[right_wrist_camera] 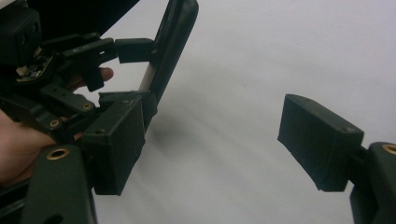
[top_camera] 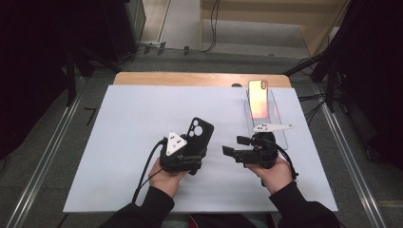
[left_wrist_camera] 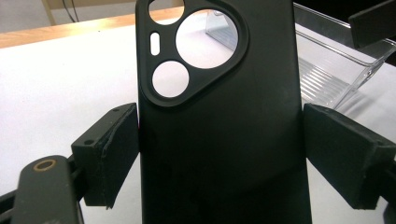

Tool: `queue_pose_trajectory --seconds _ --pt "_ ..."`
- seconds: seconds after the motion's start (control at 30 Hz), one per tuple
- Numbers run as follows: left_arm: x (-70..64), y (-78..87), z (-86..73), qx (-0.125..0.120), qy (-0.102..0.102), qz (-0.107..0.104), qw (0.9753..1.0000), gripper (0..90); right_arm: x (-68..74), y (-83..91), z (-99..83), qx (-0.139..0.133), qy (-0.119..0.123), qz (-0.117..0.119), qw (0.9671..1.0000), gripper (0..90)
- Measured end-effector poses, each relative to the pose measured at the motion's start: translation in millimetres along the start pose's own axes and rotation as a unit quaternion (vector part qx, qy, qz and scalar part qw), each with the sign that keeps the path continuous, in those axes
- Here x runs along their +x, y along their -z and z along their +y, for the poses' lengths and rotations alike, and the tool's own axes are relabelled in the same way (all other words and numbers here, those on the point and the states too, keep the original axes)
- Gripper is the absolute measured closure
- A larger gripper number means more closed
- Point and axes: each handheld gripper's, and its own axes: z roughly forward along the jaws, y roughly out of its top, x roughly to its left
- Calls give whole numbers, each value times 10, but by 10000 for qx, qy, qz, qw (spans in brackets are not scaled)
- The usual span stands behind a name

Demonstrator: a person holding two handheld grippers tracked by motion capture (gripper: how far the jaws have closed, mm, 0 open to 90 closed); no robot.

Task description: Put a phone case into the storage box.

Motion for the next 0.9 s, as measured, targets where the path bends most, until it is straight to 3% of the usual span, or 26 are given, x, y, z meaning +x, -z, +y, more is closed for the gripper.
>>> queue_pose_trajectory --seconds 0.23,0.63,0.9 --pt "-35 -27 -23 -173 18 -15 9998 137 30 -67 66 -8 -98 72 9999 208" --pt "-16 -35 -29 -245 23 58 9997 137 105 -192 189 -117 -49 94 9999 202" --pt "-51 -30 -30 -267 15 24 9996 137 135 -288 249 -110 -158 174 9997 203"
